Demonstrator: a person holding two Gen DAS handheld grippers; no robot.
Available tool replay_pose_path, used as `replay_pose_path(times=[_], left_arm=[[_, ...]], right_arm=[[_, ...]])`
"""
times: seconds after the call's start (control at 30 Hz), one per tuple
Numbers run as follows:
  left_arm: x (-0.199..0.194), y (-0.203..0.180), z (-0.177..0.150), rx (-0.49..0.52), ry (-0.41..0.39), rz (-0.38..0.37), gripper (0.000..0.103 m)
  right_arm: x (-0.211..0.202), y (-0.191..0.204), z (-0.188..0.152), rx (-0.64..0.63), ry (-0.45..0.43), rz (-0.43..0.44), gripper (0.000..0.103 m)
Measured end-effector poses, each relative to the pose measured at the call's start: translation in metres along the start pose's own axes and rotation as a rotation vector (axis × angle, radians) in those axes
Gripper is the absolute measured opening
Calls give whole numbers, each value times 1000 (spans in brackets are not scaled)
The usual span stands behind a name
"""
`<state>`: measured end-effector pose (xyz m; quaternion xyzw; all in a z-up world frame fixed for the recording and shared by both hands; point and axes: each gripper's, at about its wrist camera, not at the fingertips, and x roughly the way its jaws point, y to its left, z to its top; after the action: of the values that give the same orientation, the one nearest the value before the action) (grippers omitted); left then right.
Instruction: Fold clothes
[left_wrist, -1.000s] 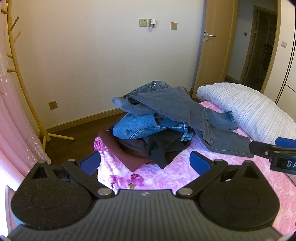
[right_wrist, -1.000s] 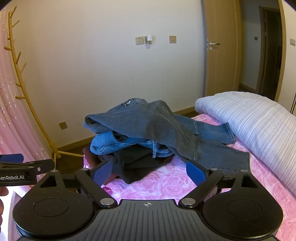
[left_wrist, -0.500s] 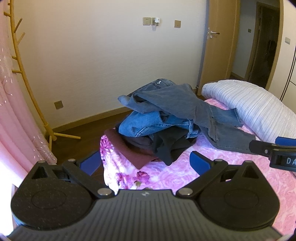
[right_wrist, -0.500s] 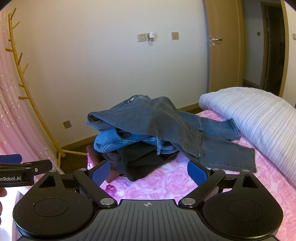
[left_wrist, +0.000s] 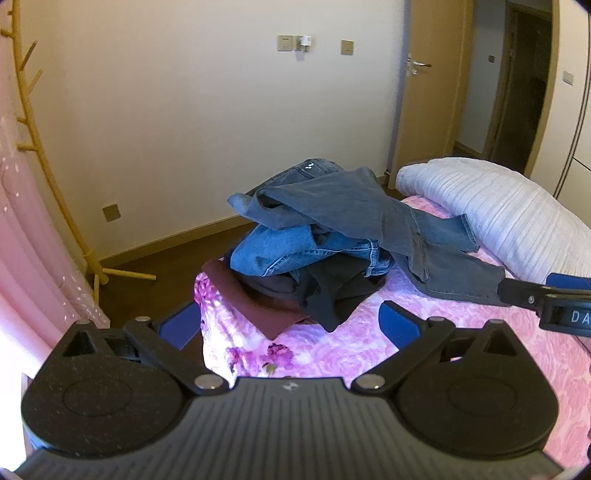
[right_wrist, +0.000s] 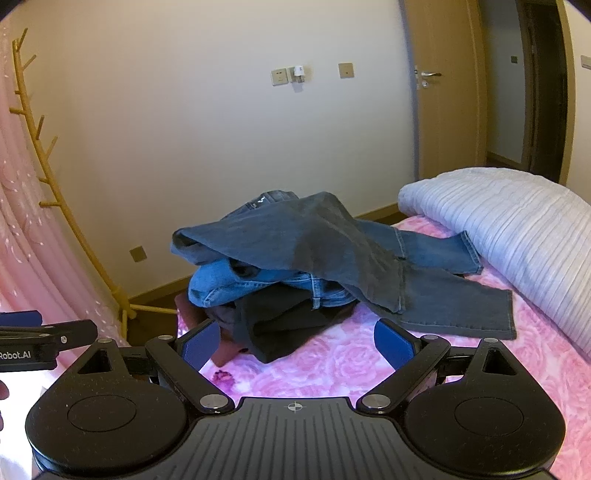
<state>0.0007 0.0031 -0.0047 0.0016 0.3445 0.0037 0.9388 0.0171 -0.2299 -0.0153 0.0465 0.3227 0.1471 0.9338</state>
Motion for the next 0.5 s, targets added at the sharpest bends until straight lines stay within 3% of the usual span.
replay_pose_path(times=[0.17, 0.27, 0.37, 0.5], left_arm=[[35, 9, 15, 48, -7, -32, 102], [66, 16, 27, 129, -23, -58, 102], [104, 23, 40, 268, -55, -101, 102], [156, 30, 51, 527, -126, -126, 101]], right_arm=[[16, -3, 7, -1, 4, -32, 93], [35, -2, 13, -28, 18, -54, 93], [63, 5, 23, -108, 39, -62, 93], [113, 31, 35, -343, 75, -65, 93]])
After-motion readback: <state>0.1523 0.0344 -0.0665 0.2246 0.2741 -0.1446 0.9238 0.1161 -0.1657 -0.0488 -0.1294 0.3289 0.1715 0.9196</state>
